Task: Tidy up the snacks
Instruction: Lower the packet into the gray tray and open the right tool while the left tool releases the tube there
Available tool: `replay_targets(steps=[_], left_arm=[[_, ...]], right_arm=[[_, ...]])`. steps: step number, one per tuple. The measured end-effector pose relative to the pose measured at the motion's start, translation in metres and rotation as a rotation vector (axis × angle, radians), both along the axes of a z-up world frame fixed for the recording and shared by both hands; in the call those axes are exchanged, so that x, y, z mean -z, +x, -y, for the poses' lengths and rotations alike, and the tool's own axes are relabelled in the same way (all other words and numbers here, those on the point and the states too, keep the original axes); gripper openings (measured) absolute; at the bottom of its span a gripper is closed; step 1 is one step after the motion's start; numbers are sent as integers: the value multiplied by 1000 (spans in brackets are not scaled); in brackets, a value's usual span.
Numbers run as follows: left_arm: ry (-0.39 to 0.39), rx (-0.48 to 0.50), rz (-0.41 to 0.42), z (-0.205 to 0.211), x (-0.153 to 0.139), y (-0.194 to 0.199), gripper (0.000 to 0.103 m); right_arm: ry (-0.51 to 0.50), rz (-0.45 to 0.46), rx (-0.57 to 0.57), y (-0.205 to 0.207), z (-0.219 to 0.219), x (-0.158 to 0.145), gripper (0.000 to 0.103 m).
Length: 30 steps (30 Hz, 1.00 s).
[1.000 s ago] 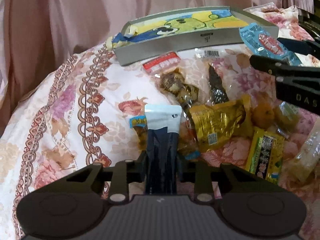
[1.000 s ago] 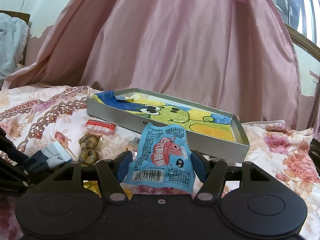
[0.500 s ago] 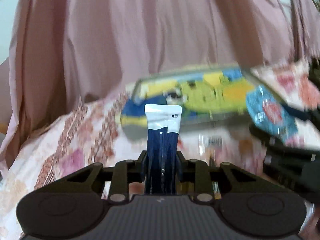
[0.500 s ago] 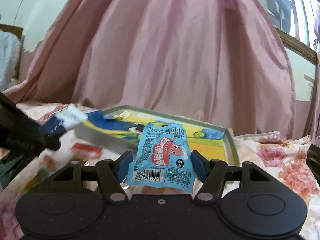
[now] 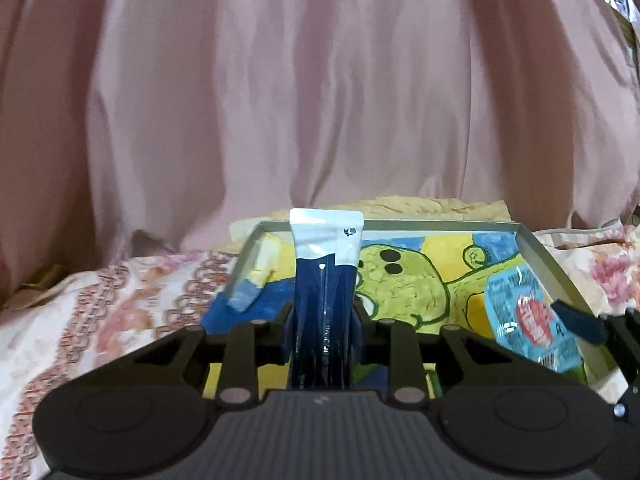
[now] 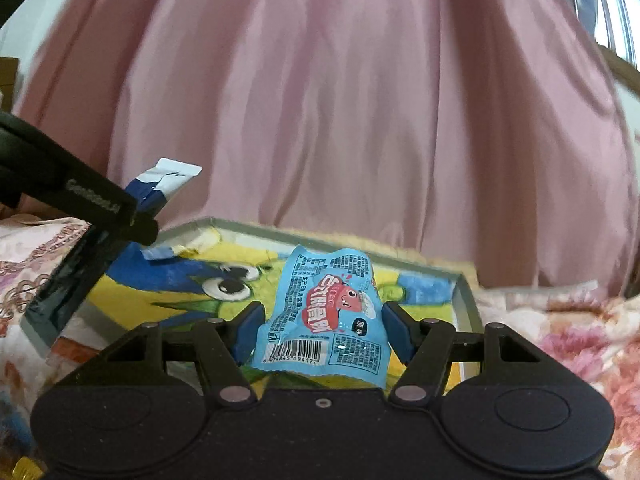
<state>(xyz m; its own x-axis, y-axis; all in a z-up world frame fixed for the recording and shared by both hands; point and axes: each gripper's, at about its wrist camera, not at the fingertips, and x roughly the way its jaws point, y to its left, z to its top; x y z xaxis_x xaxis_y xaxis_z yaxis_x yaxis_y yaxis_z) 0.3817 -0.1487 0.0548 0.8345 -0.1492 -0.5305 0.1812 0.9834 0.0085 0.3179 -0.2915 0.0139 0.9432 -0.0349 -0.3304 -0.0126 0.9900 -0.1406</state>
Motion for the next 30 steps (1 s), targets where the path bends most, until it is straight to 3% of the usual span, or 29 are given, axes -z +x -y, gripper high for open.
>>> replay_targets(steps=[5,13,20,22,24,30], left_arm=[[0,35,-58,17,19,25,31],[20,115,-116,32,35,39,32],[38,137,-156,32,49,42,35],[24,129,-171,30,53,42,37],[6,116,-175,26,54,39,51],[-38,96,-128,13,46,20,71]], right_arm=[[-13,-77,31,16,9,8,66],[68,-206,91,31,23,14,67],[102,-226,111,38,24,20,67],[97,-212,112,36,22,20,73],[100,-198,111,31,21,18,83],[103,-129,130,8,18,10,96]])
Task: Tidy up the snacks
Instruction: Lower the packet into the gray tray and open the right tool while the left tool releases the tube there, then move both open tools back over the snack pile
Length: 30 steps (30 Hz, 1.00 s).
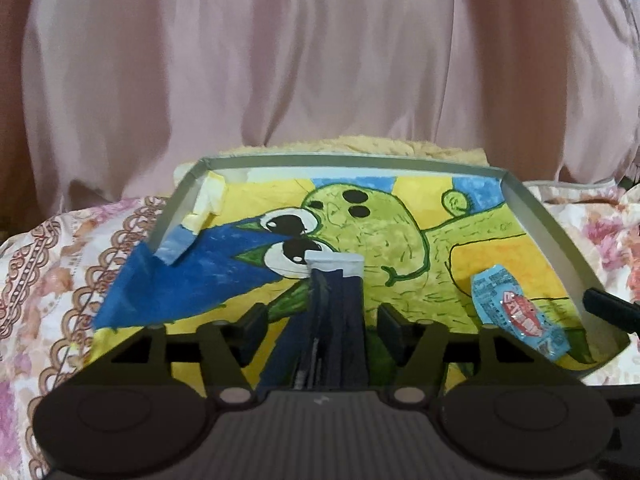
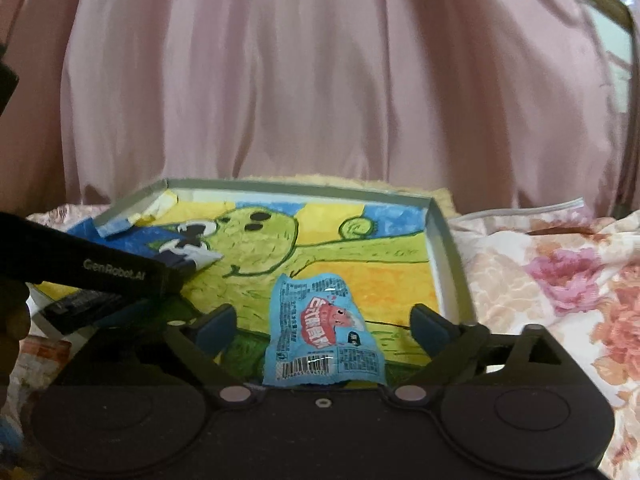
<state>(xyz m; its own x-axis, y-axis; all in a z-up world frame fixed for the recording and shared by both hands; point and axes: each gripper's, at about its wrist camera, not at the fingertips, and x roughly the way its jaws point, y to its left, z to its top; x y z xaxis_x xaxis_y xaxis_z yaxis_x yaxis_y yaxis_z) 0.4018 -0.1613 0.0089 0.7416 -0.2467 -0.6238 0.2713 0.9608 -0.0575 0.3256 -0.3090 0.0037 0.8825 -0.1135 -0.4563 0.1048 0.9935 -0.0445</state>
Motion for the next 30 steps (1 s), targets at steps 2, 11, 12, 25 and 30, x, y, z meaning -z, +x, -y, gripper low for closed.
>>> replay_targets(steps=[2,11,12,25,30], left_arm=[[-11,-12,23,-6,-5,-8,77],[-40,-45,126,-33,-28,-65,96],[-40,-49,136,-36,-30,-73,97],[-12,-35,185,-54,-45,-193,102],[-6,-37,171,-62,-41,-228,102]], right_arm=[[3,22,11,-8,-2,-4,99],[8,90,23,-54,-20,-21,102],[1,97,21,-62,-23,-23,102],[-12,132,7,-176,-51,-41,102],[-32,138,3,-216,-63,-46,102]])
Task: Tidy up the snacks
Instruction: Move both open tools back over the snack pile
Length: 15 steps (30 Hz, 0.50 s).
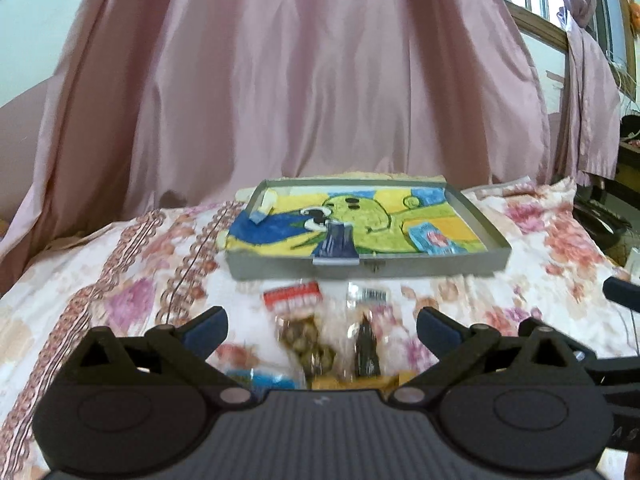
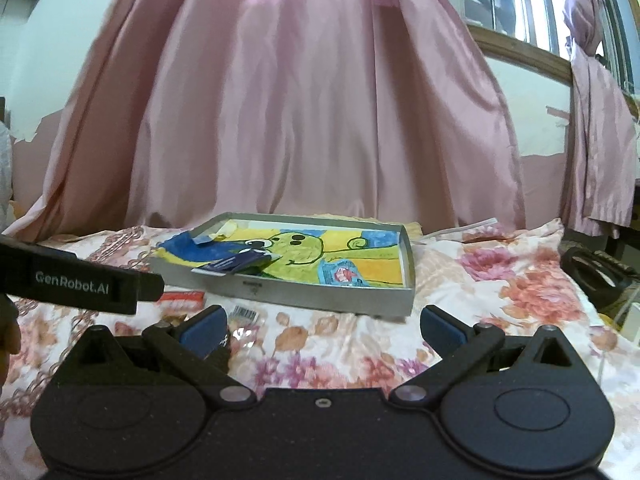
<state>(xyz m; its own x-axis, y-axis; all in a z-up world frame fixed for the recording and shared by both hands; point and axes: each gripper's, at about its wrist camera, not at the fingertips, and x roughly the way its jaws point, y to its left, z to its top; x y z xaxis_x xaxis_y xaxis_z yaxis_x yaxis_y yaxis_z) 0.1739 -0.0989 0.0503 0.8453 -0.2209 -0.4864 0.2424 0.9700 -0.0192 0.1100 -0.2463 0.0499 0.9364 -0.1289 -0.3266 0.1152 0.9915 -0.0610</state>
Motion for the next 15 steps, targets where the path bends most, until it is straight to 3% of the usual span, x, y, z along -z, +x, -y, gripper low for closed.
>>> replay_targets(steps=[15], left_arm=[[55,-7,-80,-27,29,-64,102]], right_arm=[[-22,-53,3,-70,-31,8,102]])
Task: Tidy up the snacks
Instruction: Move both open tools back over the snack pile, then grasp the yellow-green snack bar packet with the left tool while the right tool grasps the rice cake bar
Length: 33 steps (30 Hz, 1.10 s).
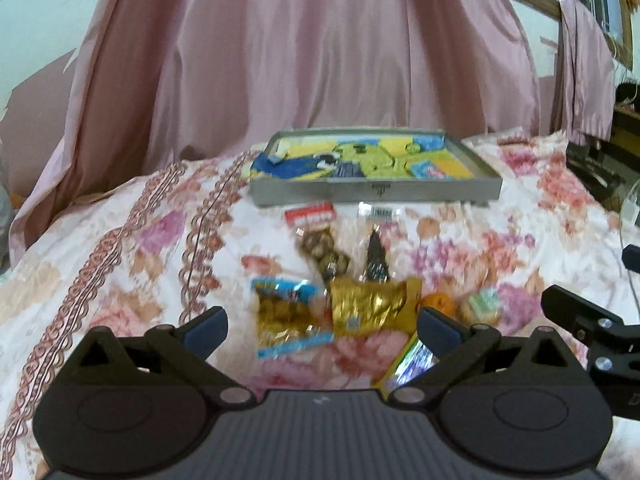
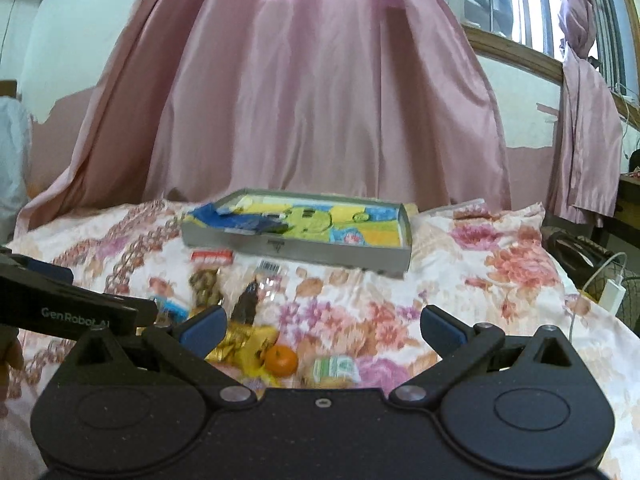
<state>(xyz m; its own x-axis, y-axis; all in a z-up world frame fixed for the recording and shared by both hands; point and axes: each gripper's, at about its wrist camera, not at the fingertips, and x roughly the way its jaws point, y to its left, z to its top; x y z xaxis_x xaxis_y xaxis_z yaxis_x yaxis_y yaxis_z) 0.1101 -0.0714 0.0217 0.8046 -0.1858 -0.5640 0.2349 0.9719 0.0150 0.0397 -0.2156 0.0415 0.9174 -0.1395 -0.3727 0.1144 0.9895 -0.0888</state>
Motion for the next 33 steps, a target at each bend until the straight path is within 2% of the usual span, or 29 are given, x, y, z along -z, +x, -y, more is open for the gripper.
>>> replay_targets(steps=[7,16,22,33], left_arm=[[32,5,-43,-5,18,-9,102],[48,48,-95,3,35,-8,102],[40,110,-121,7,43,-5,102],[89,216,-123,18,54,1,102]], right_arm=[[-9,-86,-23,-13,0,19,102],[44,-230,-4,0,9,41,102],[95,-274,19,9,18,47,102],[210,-337,36,25,35,57,102]])
